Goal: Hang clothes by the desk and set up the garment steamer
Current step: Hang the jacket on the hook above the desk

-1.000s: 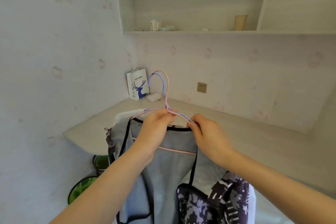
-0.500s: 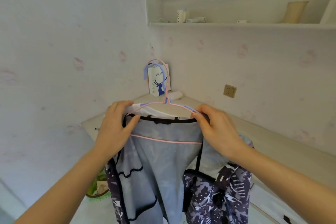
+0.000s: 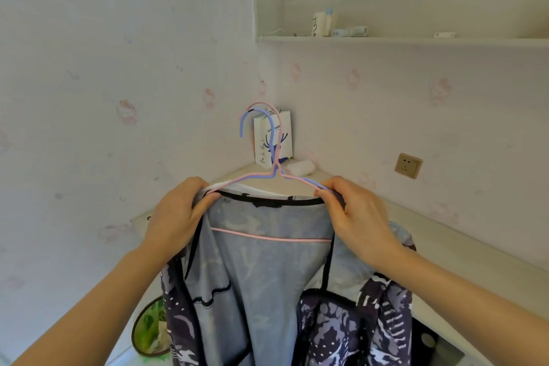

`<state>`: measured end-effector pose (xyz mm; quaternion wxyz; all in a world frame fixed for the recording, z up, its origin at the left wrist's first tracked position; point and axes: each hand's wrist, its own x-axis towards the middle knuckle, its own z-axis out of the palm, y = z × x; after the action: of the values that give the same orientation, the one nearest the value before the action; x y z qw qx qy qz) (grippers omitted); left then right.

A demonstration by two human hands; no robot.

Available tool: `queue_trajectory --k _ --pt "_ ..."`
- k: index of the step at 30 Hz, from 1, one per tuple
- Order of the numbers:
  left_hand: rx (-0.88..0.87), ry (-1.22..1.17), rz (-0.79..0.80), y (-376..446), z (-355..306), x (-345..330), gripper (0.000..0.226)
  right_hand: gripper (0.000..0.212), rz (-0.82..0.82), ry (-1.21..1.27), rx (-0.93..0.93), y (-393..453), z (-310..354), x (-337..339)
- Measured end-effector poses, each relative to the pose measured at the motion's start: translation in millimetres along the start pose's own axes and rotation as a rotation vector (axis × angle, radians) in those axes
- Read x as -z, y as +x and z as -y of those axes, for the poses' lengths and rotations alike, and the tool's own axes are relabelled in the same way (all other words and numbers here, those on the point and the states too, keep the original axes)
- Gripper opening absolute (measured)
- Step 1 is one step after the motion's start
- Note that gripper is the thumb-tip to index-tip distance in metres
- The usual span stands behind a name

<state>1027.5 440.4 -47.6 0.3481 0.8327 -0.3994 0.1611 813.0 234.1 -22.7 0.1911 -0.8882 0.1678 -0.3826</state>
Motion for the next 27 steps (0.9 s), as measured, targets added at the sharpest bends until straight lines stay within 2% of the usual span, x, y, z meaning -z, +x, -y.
queue_trajectory --k 3,5,9,13,20,27 --pt "0.047 -0.092 -0.019 25.4 24.1 -5.8 0.036 0.026 0.021 0.002 0.003 29.1 -8.7 -26.9" --pt "0.070 -0.141 -0.019 42.7 39.3 -9.4 0.032 0.029 0.046 0.018 0.013 47.0 -16.4 -42.8" --pt "0.085 -0.153 -0.018 75.8 67.3 -19.9 0.028 0.013 0.097 0.031 -0.006 77.3 -32.8 -72.2" --pt "0.101 -0.162 -0.005 99.6 92.1 -35.3 0.029 0.013 0.165 0.044 -0.025 98.5 -51.6 -99.4" --pt "0.154 -0.159 0.025 140.9 136.4 -68.8 0.028 0.046 0.275 -0.199 0.099 128.3 -103.4 -148.5" --pt "0.197 -0.165 0.032 194.3 171.9 -111.1 0.025 0.030 0.212 -0.271 0.116 187.1 -146.2 -203.1"
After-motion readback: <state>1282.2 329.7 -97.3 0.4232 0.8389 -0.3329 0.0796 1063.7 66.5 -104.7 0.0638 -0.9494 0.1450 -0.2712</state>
